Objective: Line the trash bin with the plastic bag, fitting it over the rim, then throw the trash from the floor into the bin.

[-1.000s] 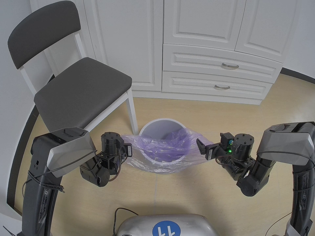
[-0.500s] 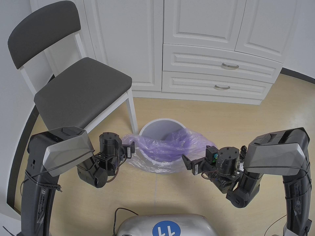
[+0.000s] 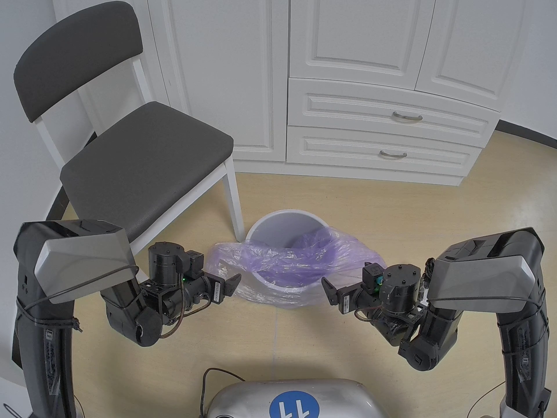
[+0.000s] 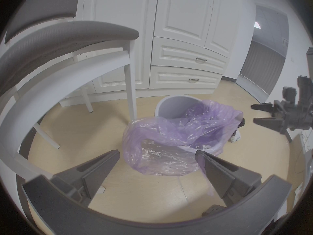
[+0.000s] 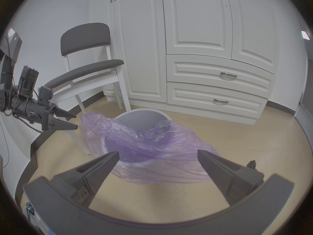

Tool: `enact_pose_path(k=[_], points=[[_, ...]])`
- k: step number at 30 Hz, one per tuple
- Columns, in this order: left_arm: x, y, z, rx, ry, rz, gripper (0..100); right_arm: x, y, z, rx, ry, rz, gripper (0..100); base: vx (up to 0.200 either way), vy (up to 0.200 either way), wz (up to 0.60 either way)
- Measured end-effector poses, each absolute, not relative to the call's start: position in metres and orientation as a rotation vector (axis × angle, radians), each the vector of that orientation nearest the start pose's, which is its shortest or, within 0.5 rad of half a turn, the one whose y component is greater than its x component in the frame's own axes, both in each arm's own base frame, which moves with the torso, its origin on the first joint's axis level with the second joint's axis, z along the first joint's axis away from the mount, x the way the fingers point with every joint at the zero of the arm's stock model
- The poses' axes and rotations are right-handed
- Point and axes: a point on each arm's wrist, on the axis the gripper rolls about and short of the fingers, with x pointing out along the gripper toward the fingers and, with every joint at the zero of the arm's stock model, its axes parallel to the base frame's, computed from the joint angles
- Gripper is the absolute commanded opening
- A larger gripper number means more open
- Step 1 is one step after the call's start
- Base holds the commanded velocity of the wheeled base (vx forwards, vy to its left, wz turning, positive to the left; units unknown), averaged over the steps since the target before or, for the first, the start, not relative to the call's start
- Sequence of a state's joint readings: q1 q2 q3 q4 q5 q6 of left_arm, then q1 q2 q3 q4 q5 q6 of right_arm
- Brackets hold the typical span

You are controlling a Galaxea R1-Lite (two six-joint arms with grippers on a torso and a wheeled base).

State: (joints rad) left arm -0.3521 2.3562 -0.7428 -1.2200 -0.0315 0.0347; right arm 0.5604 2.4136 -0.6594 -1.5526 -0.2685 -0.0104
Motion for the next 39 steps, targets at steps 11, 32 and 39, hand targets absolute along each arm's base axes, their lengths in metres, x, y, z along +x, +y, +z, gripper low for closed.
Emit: enact_pose_path(k=[11, 32, 39], points=[[0.336, -0.127, 0.025, 0.089, 0.317, -0.422, 100, 0.318, 0.198, -0.003, -0.227, 0.127, 0.334, 100, 0.0, 0.0, 0.0], [0.322, -0.124, 0.032, 0.197, 0.181, -0.442, 100, 0.347, 0.221, 0.011, -0.662, 0.274, 0.815, 100, 0.0, 0.0, 0.0], [0.323, -0.122, 0.032, 0.201, 0.174, -0.434, 100, 0.388, 0.223, 0.033, -0.661, 0.205, 0.817, 100, 0.0, 0.0, 0.0]])
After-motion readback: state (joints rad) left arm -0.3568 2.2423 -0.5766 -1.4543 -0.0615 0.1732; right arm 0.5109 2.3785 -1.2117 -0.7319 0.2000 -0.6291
